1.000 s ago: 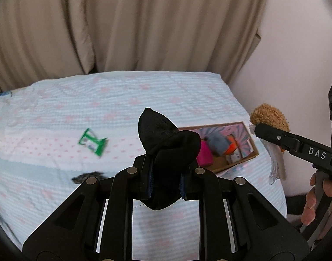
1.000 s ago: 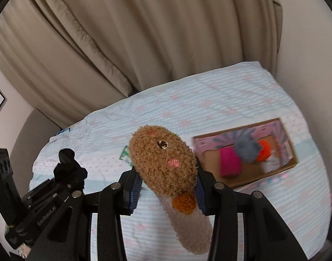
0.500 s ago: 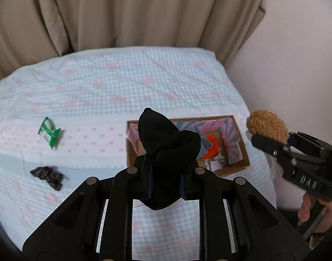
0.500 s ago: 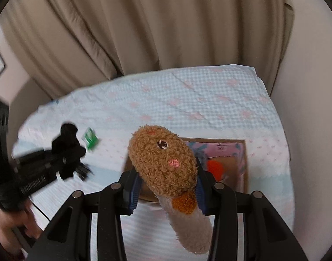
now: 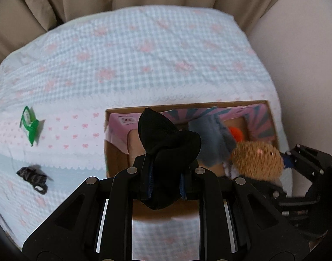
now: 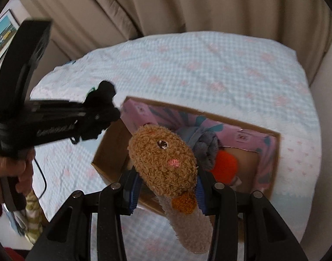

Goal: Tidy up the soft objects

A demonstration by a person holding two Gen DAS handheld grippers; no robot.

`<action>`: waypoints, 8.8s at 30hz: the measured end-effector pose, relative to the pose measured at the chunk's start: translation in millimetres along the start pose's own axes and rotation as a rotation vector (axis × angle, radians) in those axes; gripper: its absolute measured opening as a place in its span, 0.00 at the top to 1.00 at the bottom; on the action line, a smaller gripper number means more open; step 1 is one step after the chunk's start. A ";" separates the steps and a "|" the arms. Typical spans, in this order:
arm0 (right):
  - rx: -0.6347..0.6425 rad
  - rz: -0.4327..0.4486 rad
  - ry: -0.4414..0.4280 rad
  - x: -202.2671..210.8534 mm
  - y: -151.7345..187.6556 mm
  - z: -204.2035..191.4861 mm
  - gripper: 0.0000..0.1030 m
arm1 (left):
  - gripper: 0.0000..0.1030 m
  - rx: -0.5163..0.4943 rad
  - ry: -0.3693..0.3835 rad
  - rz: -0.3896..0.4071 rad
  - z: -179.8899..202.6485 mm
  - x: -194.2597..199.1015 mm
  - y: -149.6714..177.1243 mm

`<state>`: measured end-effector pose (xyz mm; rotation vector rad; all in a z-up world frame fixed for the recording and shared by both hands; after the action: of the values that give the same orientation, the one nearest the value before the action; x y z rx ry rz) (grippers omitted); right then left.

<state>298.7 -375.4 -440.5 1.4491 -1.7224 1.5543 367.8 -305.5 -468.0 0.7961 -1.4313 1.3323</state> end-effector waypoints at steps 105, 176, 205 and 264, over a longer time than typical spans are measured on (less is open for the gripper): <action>0.348 0.047 -0.010 -164.7 -192.3 -343.4 0.00 | 0.01 0.789 -0.100 0.170 -395.5 59.0 135.1; -0.061 0.159 0.197 -17.5 -144.8 -260.5 0.68 | 0.61 0.351 0.067 0.315 -305.3 167.4 53.6; -0.370 0.047 0.268 88.6 -17.5 40.3 0.68 | 0.61 -0.014 0.144 0.062 19.8 54.2 19.5; -0.279 0.285 0.322 251.0 -34.7 -120.9 0.02 | 0.00 0.001 0.076 0.395 -52.3 341.6 75.7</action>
<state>193.5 -366.0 -180.5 0.7975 -1.9089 1.5088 206.8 -188.4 -175.6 0.4694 -1.5801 1.6395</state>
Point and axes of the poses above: each gripper's, at about its wrist camera, not at the fingertips, and x roughly against the way its jaws point, z to its right, y to its underside, the point moved 8 cm from there along -x, roughly the way its jaws point
